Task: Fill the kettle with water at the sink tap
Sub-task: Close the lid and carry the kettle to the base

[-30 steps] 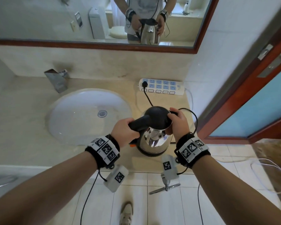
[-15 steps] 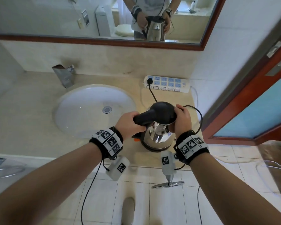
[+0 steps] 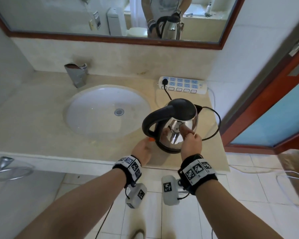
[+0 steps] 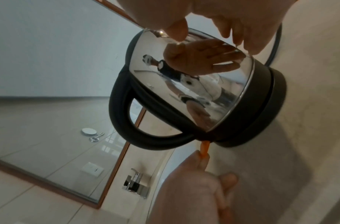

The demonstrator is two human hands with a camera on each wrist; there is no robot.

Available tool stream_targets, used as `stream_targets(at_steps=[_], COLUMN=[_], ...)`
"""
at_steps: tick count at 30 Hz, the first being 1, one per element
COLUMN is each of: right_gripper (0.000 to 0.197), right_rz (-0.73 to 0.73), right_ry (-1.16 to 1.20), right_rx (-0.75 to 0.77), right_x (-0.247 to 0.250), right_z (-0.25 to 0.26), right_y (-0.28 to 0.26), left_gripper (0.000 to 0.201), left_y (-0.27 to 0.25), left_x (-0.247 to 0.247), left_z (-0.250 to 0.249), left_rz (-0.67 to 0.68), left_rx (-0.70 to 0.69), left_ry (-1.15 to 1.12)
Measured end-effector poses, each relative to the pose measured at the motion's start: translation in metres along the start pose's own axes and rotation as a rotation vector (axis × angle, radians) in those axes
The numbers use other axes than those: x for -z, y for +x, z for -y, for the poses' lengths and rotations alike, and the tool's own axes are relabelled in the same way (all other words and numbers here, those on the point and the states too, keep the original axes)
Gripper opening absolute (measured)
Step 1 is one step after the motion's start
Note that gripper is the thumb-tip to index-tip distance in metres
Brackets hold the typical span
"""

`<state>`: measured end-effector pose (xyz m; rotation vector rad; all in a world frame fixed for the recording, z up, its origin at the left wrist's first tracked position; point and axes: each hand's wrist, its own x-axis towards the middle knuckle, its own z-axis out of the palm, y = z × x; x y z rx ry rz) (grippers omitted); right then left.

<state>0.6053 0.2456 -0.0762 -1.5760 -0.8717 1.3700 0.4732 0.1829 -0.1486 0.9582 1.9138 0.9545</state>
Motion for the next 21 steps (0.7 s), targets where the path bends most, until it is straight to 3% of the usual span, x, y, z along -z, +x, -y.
stream_targets(at_steps=[5, 9, 13, 17, 21], right_gripper=[0.034, 0.041, 0.042, 0.041, 0.033], right_rz=[-0.04, -0.048, -0.044, -0.015, -0.041], right_ry=[0.053, 0.068, 0.051, 0.038, -0.095], right_rx=[-0.006, 0.039, 0.055, 0.069, 0.04], right_x=[-0.008, -0.012, -0.013, -0.01, 0.0], right_z=[-0.003, -0.002, -0.007, -0.005, -0.002], right_y=[-0.022, -0.031, -0.032, -0.034, -0.036], left_gripper=[0.058, 0.026, 0.039, 0.026, 0.021], left_y=[-0.009, -0.009, 0.018, 0.013, -0.002], left_x=[0.001, -0.002, -0.01, -0.002, 0.008], left_z=[-0.005, -0.011, 0.021, 0.014, 0.002], left_rz=[0.048, 0.042, 0.107, 0.171, 0.084], left_rx=[-0.072, -0.055, -0.059, -0.051, -0.098], left_ry=[0.108, -0.035, -0.13, -0.124, -0.134])
